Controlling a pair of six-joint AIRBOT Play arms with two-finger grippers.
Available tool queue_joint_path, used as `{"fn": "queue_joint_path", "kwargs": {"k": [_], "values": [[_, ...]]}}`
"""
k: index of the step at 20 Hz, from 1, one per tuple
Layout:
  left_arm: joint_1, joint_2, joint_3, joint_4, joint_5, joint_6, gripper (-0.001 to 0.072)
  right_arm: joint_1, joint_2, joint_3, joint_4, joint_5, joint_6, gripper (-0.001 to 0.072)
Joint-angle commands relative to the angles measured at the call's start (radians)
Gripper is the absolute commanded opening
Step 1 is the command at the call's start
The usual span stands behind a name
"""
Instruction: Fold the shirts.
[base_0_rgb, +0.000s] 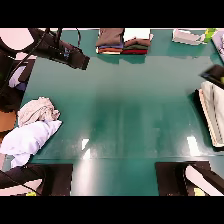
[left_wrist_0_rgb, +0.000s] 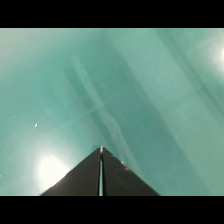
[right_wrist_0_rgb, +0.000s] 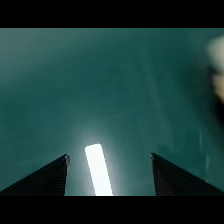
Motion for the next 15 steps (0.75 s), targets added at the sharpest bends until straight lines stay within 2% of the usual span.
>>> {"fn": "queue_joint_path", "kwargs": {"k": [1,2,4,5,6,7,8,15], "values": [[0.000,0.000,0.000,0.012,0.015,0.000,0.0026,0.332,-0.049,0.012,0.040,-0.115,0.001,0.0582],[0.000,0.000,0.000,0.012,0.015,0.000,0.0026,0.394,-0.070,0.012,0.040,-0.125,0.000,0.0543],[0.000,0.000,0.000,0.012,0.015,0.000,0.0026,0.497,-0.109,0.012,0.039,-0.131,0.000,0.0542],[0.000,0.000,0.000,0.012,0.015,0.000,0.0026,0.535,-0.126,0.012,0.040,-0.132,-0.017,0.0478],[0.000,0.000,0.000,0.012,0.015,0.000,0.0026,0.564,-0.140,0.012,0.040,-0.132,-0.027,0.0326],[0.000,0.000,0.000,0.012,0.015,0.000,0.0026,0.587,-0.150,0.012,0.040,-0.130,-0.034,0.0121],[0.000,0.000,0.000,0.012,0.015,0.000,0.0026,0.601,-0.155,0.012,0.041,-0.130,-0.034,0.0022],[0.000,0.000,0.000,0.012,0.015,0.000,0.0026,0.578,-0.118,0.012,0.042,-0.132,-0.034,0.0022]]}}
